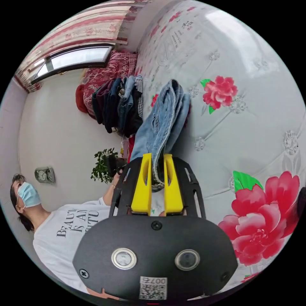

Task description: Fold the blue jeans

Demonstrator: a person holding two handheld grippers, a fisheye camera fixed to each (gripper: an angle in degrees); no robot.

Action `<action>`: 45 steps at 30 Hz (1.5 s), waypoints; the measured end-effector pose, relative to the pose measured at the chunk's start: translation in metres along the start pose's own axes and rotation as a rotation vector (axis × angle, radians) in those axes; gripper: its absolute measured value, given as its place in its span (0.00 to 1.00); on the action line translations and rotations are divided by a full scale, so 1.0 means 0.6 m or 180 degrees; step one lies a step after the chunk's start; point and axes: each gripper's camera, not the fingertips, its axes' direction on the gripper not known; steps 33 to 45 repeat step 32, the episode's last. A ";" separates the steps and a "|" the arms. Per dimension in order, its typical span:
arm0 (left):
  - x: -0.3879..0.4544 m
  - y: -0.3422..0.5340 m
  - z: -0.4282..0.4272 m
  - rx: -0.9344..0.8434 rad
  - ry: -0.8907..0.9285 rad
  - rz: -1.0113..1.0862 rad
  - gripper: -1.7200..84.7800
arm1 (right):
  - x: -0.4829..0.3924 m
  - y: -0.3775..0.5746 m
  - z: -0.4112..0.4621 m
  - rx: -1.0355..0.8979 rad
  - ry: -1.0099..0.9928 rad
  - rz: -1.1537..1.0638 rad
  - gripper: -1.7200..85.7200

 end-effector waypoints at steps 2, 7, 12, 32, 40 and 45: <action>0.044 -0.020 -0.056 0.0217 0.0183 0.0332 0.06 | -0.089 -0.007 -0.018 0.0045 -0.0133 -0.0413 0.08; 0.169 -0.102 -0.261 0.0854 0.0183 0.1263 0.06 | -0.301 -0.064 -0.037 0.0365 -0.0732 -0.1350 0.07; 0.283 -0.160 -0.535 0.1752 -0.0695 0.1889 0.06 | -0.522 -0.135 0.014 0.0702 -0.1005 -0.2165 0.08; 0.154 0.146 -0.062 -0.0032 -0.2081 -0.0136 0.01 | -0.104 0.145 0.067 0.1029 0.2592 -0.0246 0.11; 0.154 0.146 -0.062 -0.0032 -0.2081 -0.0136 0.01 | -0.104 0.145 0.067 0.1029 0.2592 -0.0246 0.11; 0.154 0.146 -0.062 -0.0032 -0.2081 -0.0136 0.01 | -0.104 0.145 0.067 0.1029 0.2592 -0.0246 0.11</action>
